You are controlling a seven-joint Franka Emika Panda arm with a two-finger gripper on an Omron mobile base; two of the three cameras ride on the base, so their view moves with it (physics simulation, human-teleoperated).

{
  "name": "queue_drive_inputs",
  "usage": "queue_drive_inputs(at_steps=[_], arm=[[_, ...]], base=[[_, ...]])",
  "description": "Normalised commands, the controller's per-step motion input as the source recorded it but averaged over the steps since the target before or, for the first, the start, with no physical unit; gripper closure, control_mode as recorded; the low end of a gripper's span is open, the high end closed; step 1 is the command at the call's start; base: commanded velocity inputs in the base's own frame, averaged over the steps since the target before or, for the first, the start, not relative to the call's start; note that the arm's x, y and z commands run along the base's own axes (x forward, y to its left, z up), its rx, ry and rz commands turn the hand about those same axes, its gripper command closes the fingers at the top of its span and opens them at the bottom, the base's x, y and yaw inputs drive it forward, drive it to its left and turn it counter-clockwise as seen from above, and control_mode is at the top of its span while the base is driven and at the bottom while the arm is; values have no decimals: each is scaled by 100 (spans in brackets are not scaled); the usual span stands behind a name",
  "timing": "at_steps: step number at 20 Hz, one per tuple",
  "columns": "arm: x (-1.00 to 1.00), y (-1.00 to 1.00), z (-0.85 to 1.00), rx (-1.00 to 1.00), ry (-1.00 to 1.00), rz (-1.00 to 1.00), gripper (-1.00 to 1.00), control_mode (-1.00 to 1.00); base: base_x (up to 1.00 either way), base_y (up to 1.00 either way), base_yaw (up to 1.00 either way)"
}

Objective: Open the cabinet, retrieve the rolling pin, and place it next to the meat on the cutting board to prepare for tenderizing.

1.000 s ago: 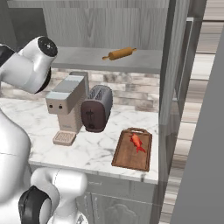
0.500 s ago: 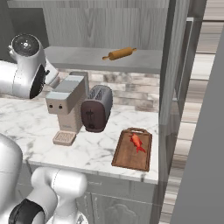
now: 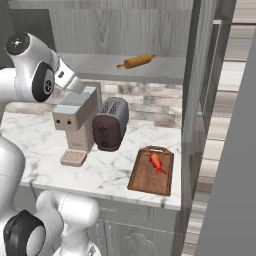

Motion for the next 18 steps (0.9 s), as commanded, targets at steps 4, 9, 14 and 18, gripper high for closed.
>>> queue_drive_inputs(at_steps=[4, 9, 14, 18], arm=[[38, -55, 0, -20, 0, -27, -100, -100], [34, -56, 2, -16, 1, -25, -100, -100], [45, -49, 15, -6, 8, -19, -100, -100], [39, -35, 31, -2, 11, -10, -100, -100]], base=[[0, 0, 0], [0, 0, 0], [0, 0, 0], [0, 0, 0]])
